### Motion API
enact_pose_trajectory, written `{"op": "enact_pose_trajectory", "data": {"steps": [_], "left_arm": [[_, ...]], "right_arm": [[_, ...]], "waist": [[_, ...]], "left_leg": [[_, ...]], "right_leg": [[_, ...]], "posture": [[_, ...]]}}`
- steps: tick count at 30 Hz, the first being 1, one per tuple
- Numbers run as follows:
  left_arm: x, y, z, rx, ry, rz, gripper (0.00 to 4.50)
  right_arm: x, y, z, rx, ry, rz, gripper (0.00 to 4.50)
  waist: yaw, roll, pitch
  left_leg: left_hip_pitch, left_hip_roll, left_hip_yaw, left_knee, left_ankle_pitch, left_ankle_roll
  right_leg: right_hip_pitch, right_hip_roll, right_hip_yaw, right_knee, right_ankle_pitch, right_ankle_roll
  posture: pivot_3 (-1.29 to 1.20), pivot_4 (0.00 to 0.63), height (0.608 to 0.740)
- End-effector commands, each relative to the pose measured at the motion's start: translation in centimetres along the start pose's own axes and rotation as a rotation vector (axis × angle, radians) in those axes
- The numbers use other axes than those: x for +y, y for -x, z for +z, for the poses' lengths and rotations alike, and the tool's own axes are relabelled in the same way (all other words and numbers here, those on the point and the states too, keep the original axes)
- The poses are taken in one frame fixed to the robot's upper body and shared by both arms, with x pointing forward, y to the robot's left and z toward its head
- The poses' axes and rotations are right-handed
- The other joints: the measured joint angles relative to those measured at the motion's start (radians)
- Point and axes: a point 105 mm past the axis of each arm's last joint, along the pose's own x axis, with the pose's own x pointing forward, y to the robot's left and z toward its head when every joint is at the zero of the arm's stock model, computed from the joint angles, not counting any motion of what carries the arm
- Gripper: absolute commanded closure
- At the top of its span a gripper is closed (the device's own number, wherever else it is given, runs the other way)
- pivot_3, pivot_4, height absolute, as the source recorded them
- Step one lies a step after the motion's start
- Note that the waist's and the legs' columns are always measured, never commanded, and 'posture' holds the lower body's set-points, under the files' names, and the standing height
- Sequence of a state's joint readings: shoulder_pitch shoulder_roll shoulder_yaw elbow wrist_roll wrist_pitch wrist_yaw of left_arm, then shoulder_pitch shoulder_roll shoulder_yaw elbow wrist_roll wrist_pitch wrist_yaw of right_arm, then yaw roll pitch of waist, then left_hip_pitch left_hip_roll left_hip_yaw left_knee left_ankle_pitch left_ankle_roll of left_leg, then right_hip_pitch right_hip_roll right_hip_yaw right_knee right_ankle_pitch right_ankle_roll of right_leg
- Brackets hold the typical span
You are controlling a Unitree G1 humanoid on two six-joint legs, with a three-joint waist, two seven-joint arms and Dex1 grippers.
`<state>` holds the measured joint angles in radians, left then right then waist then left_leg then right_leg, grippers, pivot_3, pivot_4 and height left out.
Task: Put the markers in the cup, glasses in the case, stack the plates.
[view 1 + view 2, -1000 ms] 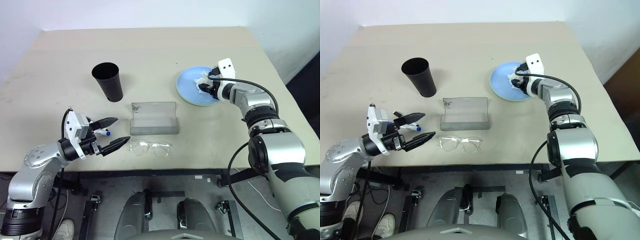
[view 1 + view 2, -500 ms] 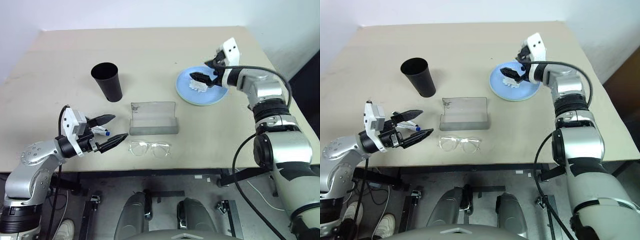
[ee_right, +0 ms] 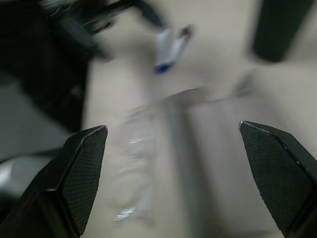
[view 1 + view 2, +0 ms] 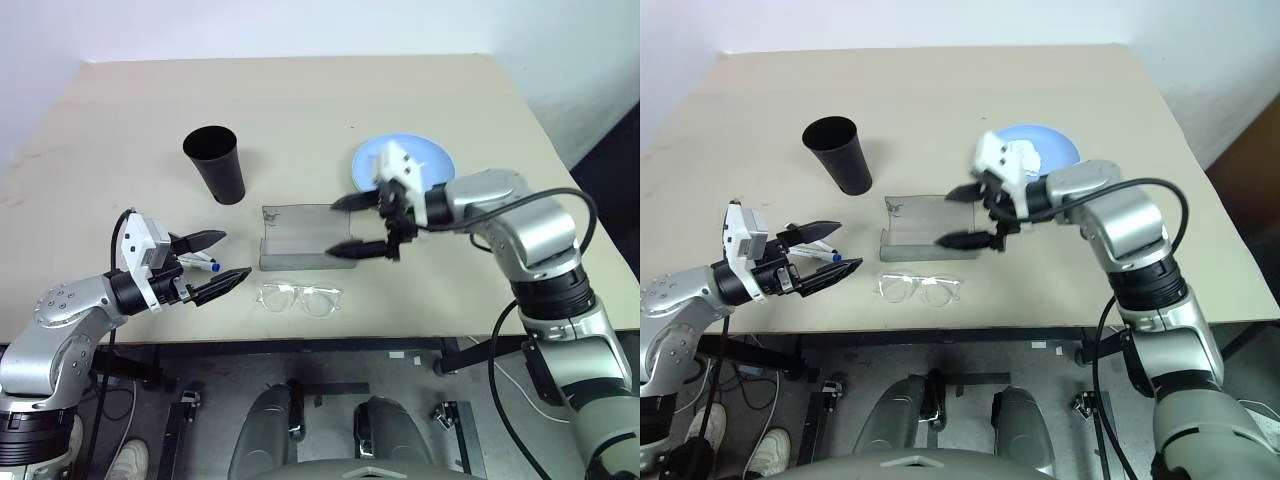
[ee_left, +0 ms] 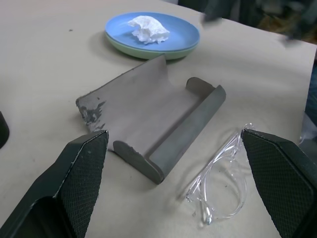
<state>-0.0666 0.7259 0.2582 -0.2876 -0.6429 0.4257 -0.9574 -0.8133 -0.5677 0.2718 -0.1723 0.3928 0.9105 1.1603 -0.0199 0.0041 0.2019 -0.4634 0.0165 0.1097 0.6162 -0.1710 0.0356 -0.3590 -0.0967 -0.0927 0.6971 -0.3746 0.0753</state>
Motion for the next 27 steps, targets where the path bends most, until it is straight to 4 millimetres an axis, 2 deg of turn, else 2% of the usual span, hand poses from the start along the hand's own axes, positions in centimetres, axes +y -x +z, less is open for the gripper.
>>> {"op": "enact_pose_trajectory", "data": {"steps": [1, 6, 17, 20, 27], "left_arm": [[-0.1, 0.0, 1.1, -0.021, -0.033, 0.002, 0.00], [-0.1, -0.4, 1.3, -0.025, -0.031, -0.005, 0.00], [0.0, 0.0, 0.6, -0.019, -0.022, -0.017, 0.00], [-0.2, 0.0, 0.3, -0.021, -0.019, -0.020, 0.00], [-0.7, 0.1, -0.3, -0.036, -0.008, -0.012, 0.00]], "right_arm": [[1.4, -0.8, 0.0, 0.030, -0.024, 0.061, 0.02], [1.0, -2.6, -1.7, 0.117, -0.122, 0.067, 0.02], [1.8, -5.2, -1.9, 0.185, -0.161, 0.184, 0.02], [1.6, -5.7, -1.5, 0.185, -0.197, 0.212, 0.02], [0.8, -6.6, -2.7, 0.271, -0.190, 0.231, 0.02]], "waist": [[0.001, 0.000, 0.000], [0.000, -0.001, 0.000], [0.000, -0.001, 0.000], [-0.001, -0.001, 0.000], [-0.001, -0.002, -0.001]], "left_leg": [[0.000, 0.000, 0.000, 0.000, 0.000, 0.000], [0.000, 0.000, 0.000, 0.000, 0.000, 0.000], [0.000, 0.000, 0.000, 0.000, 0.003, -0.004], [0.000, -0.001, 0.000, 0.000, 0.003, -0.004], [0.000, -0.001, 0.000, 0.000, 0.003, -0.004]], "right_leg": [[0.000, 0.000, 0.000, 0.000, 0.000, 0.000], [0.001, 0.000, 0.000, -0.001, 0.000, 0.000], [0.001, 0.000, -0.001, -0.001, 0.000, 0.000], [0.001, 0.000, -0.001, -0.001, 0.000, 0.000], [0.001, 0.000, -0.001, -0.001, 0.000, 0.000]], "posture": [[0.00, 0.150, 0.707], [0.00, 0.150, 0.707], [0.00, 0.150, 0.707], [0.00, 0.150, 0.707], [0.00, 0.150, 0.707]]}}
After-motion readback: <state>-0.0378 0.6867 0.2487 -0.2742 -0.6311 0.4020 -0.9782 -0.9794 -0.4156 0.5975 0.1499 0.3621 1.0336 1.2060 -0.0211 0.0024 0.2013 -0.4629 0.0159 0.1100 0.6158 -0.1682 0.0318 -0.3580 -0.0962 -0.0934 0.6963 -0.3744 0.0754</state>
